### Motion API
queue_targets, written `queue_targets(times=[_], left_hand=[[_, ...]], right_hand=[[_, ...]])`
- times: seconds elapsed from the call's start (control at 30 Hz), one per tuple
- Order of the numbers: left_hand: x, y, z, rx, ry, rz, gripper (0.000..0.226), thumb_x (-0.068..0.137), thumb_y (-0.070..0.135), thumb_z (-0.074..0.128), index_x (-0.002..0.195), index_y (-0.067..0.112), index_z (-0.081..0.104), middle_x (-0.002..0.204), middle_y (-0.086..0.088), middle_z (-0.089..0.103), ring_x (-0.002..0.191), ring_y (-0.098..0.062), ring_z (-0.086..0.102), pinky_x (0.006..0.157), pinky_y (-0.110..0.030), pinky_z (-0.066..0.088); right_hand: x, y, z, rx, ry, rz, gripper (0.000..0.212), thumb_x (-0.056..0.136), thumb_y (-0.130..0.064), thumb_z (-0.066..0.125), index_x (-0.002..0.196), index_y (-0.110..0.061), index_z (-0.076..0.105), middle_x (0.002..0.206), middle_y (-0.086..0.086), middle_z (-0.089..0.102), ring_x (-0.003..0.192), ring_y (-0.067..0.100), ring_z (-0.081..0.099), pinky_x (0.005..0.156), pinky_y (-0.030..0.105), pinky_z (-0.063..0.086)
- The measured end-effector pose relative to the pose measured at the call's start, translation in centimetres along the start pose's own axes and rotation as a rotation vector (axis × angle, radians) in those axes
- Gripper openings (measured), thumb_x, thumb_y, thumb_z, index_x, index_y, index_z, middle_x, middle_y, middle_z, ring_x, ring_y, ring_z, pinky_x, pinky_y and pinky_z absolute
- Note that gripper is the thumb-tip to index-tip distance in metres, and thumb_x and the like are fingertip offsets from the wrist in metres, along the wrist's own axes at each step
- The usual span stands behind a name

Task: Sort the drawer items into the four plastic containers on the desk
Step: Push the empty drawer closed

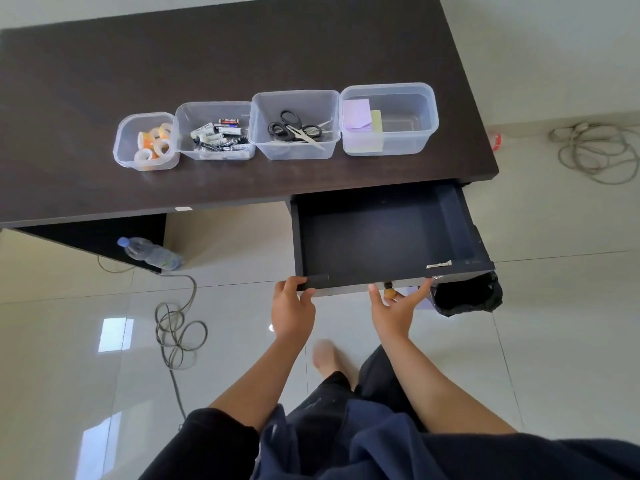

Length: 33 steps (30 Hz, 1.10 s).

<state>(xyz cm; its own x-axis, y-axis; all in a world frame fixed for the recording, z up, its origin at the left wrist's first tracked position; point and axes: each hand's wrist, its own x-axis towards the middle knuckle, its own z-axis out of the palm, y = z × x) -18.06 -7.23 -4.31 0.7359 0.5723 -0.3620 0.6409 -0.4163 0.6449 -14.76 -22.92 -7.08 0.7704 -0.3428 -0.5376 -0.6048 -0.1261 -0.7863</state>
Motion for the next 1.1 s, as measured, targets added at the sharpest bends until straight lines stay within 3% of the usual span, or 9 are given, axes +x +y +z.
queue_targets(times=[0.23,0.33,0.4,0.53,0.7,0.77,0.87,0.97,1.1], left_hand=[[5.0,2.9,-0.1,-0.013,0.006,-0.037,0.03,0.095,0.016,0.055,0.125,0.02,0.051,0.12,-0.004,0.056,0.089,-0.016,0.054,0.075,-0.026,0.045],[7.9,5.1,0.1,-0.053,0.015,-0.067,0.059,0.094,0.011,0.055,0.143,0.03,0.028,0.118,-0.002,0.057,0.097,-0.016,0.054,0.077,-0.027,0.046],[9.9,6.8,0.2,-0.051,0.03,-0.078,0.073,0.093,0.006,0.054,0.148,0.036,0.016,0.115,-0.004,0.056,0.095,-0.017,0.055,0.075,-0.027,0.045],[12.4,8.6,0.2,-0.054,0.033,-0.109,0.086,0.087,-0.008,0.051,0.148,0.041,0.013,0.112,-0.004,0.055,0.088,-0.016,0.055,0.068,-0.024,0.042],[13.9,9.4,0.6,-0.114,0.099,-0.099,0.076,0.09,-0.001,0.054,0.143,0.042,0.023,0.112,-0.003,0.055,0.099,-0.017,0.056,0.077,-0.027,0.046],[14.6,9.8,0.8,-0.16,0.13,-0.125,0.069,0.09,0.001,0.056,0.139,0.041,0.028,0.114,-0.003,0.055,0.104,-0.02,0.056,0.082,-0.032,0.051],[15.2,10.2,1.0,-0.195,0.179,-0.135,0.06,0.09,0.004,0.059,0.135,0.035,0.034,0.116,-0.003,0.057,0.107,-0.021,0.056,0.091,-0.037,0.051],[15.3,10.4,1.4,-0.224,0.213,-0.13,0.058,0.09,0.003,0.06,0.135,0.031,0.036,0.118,-0.002,0.057,0.109,-0.02,0.054,0.095,-0.036,0.05],[15.3,10.3,1.7,-0.252,0.227,-0.117,0.058,0.09,0.003,0.06,0.135,0.03,0.036,0.115,-0.001,0.056,0.108,-0.018,0.054,0.095,-0.035,0.049]], right_hand=[[4.2,-3.2,3.2,0.008,-0.002,0.026,0.11,0.08,-0.024,0.074,0.145,-0.036,-0.014,0.119,0.019,0.058,0.101,0.028,0.063,0.069,0.017,0.041],[6.3,-5.0,4.9,-0.019,-0.01,0.037,0.114,0.078,-0.032,0.075,0.139,-0.05,-0.02,0.111,0.014,0.061,0.095,0.033,0.065,0.081,0.039,0.053],[8.0,-6.1,6.1,-0.017,-0.033,0.047,0.115,0.076,-0.039,0.074,0.13,-0.062,-0.024,0.103,0.006,0.061,0.092,0.033,0.066,0.091,0.054,0.049],[9.9,-6.9,7.7,-0.082,-0.043,0.025,0.114,0.075,-0.051,0.07,0.129,-0.061,-0.029,0.11,0.004,0.063,0.101,0.027,0.063,0.098,0.055,0.043],[11.9,-7.7,8.6,-0.142,-0.058,-0.058,0.12,0.076,-0.05,0.07,0.121,-0.059,-0.041,0.098,-0.006,0.05,0.109,0.034,0.059,0.097,0.057,0.043],[12.3,-8.4,9.1,-0.151,-0.062,-0.066,0.121,0.077,-0.049,0.069,0.125,-0.055,-0.042,0.099,-0.005,0.048,0.111,0.033,0.058,0.098,0.055,0.043],[13.0,-9.5,10.2,-0.015,-0.061,-0.041,0.119,0.082,-0.027,0.072,0.135,-0.047,-0.033,0.102,0.003,0.047,0.115,0.028,0.055,0.102,0.046,0.042],[13.6,-10.2,10.7,0.059,-0.03,-0.045,0.115,0.082,-0.014,0.071,0.14,-0.045,-0.023,0.11,0.013,0.053,0.11,0.023,0.055,0.09,0.032,0.043],[14.5,-10.0,11.1,0.083,0.001,-0.079,0.111,0.078,-0.009,0.072,0.14,-0.045,-0.014,0.109,0.021,0.055,0.105,0.024,0.057,0.082,0.026,0.044]])
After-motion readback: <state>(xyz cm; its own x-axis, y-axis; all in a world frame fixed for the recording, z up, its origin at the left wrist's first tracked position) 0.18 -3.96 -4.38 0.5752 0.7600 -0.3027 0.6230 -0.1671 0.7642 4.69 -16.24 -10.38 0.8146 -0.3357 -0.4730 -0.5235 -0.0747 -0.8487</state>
